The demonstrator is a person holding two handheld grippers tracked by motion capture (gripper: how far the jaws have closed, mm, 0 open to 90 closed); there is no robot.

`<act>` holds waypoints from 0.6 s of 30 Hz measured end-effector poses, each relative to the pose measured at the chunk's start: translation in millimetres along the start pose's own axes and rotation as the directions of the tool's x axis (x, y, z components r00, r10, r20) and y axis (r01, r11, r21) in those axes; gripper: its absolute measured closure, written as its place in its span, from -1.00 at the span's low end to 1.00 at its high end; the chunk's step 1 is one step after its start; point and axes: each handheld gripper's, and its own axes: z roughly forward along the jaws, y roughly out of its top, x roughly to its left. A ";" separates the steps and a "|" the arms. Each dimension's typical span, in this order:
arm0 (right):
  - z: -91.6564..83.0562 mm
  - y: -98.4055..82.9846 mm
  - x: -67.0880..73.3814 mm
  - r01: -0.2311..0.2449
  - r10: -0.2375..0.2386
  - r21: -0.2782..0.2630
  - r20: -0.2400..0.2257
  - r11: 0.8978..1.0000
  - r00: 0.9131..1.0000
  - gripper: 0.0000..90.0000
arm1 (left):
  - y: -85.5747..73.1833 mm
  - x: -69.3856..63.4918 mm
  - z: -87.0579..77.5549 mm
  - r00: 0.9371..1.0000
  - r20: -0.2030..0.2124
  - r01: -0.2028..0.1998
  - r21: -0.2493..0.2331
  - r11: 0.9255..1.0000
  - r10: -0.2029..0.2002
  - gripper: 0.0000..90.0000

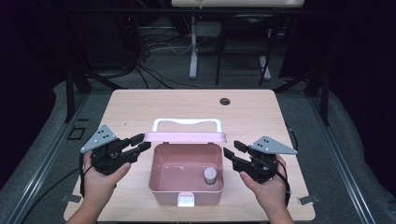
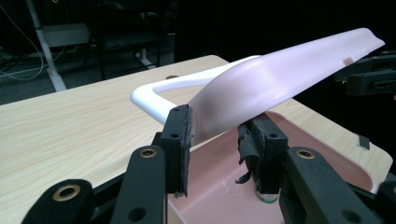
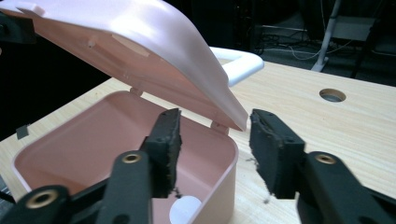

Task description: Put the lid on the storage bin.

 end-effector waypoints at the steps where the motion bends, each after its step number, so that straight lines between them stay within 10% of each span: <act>1: -0.4 -0.7 -1.2 0.001 -0.001 0.001 0.003 1.000 1.000 0.12 | 0.0 0.0 -0.3 1.000 0.000 -0.002 0.001 1.000 0.002 0.42; 18: -0.3 -10.7 -23.5 -0.013 0.015 -0.018 0.092 1.000 0.996 -0.07 | -2.6 -0.7 -1.1 1.000 0.009 -0.004 0.001 1.000 0.004 0.42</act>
